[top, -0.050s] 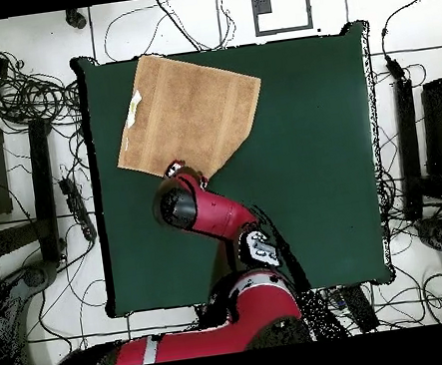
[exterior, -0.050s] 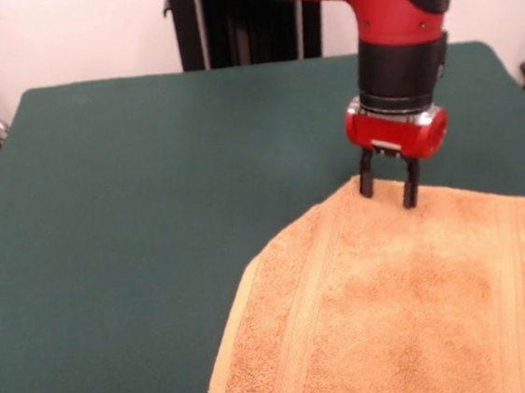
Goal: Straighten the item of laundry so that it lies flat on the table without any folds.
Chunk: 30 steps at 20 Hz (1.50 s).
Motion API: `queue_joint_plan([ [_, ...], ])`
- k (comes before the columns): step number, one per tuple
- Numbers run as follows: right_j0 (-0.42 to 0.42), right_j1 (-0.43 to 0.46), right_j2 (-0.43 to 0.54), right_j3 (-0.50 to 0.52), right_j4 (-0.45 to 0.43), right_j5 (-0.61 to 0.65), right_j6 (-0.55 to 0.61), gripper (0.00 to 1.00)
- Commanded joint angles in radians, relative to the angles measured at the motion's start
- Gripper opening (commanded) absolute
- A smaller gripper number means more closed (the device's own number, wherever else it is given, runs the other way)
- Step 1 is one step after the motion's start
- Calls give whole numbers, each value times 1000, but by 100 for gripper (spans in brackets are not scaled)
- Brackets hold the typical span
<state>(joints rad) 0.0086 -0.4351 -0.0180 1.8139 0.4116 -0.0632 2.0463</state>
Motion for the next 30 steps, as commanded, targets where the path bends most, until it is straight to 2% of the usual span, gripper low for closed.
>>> queue_joint_plan([
  [1, -84, -143, 26, 157, -58, 26, 172, 100],
  [5, -153, -177, 63, 196, -119, 38, 143, 100],
  [11, -188, -83, 123, 132, -172, -74, 167, 100],
  [26, -141, -22, 112, 98, -121, -145, 222, 100],
  [30, -113, -10, 104, 83, -84, -159, 241, 100],
])
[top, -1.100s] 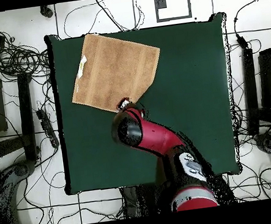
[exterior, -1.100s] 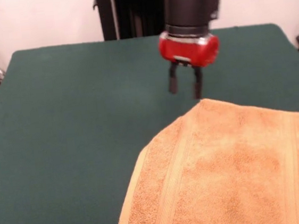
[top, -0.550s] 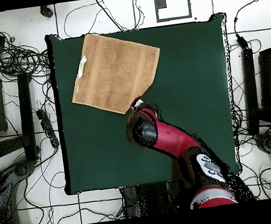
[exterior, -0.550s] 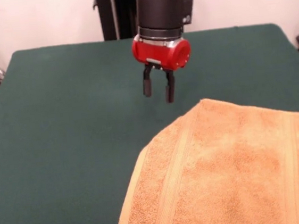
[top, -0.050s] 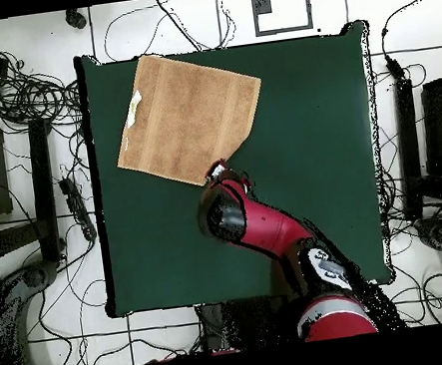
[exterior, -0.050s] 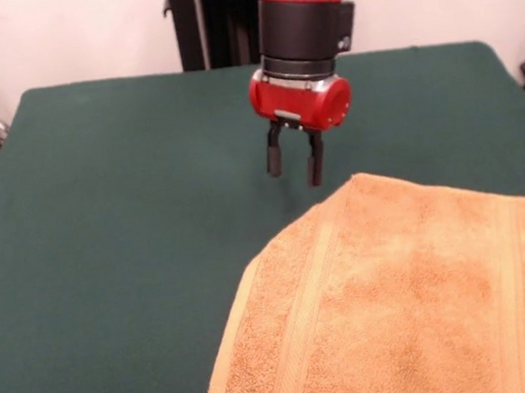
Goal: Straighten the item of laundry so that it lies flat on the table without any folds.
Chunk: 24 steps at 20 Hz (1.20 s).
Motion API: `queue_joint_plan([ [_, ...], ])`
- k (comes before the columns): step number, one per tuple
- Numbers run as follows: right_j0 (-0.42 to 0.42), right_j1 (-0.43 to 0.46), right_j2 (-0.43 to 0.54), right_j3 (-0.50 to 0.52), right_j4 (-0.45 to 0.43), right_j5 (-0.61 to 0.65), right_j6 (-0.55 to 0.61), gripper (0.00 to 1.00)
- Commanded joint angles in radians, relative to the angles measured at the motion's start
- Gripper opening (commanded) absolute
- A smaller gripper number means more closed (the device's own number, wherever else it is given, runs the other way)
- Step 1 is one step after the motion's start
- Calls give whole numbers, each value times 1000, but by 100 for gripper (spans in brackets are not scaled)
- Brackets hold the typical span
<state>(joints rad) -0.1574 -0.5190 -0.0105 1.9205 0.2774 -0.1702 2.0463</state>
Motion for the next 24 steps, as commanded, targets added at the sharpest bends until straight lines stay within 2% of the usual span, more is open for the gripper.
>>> queue_joint_plan([
  [1, 61, 75, 93, -30, 62, -52, 244, 100],
  [5, 64, 108, 103, -69, 75, -63, 239, 100],
  [24, -32, 260, 243, -175, -3, -193, 263, 100],
])
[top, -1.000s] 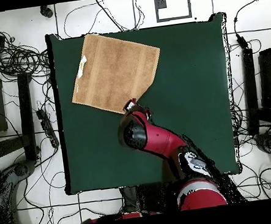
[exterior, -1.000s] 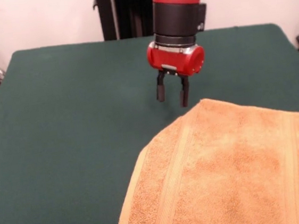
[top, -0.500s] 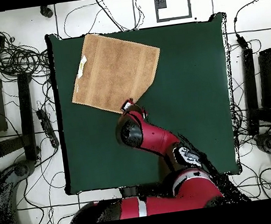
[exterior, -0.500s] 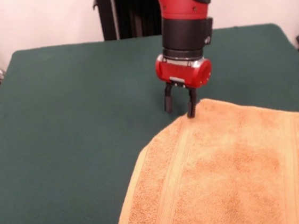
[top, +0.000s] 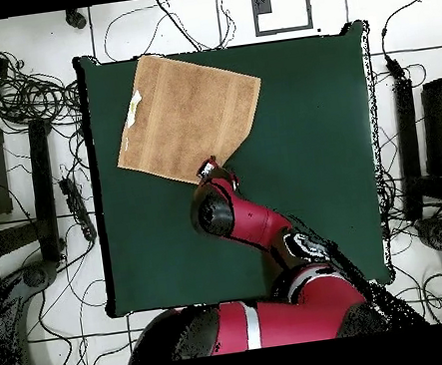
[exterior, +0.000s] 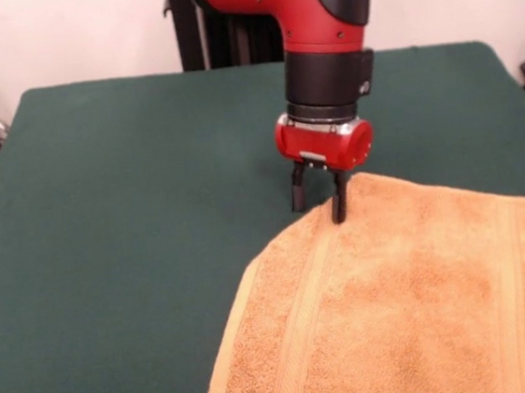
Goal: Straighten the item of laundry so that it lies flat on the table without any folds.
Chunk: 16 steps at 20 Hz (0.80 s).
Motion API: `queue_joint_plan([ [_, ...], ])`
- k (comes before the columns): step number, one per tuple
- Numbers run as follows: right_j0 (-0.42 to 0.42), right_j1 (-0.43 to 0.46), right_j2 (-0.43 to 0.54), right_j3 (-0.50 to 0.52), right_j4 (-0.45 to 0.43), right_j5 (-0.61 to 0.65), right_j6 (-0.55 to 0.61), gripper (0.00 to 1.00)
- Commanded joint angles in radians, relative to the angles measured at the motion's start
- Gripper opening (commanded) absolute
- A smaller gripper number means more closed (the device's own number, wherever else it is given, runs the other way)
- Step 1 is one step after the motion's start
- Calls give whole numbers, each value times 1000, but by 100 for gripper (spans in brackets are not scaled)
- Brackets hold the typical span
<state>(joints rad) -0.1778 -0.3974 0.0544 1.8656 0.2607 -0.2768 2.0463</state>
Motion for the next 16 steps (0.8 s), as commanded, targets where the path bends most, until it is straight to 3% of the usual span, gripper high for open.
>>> queue_joint_plan([
  [1, -17, 145, 185, -123, 9, -85, 262, 100],
  [6, -13, 158, 178, -144, -7, -100, 246, 100],
  [7, -7, 159, 172, -147, -7, -105, 248, 0],
  [16, 32, 151, 136, -131, 52, -125, 270, 0],
])
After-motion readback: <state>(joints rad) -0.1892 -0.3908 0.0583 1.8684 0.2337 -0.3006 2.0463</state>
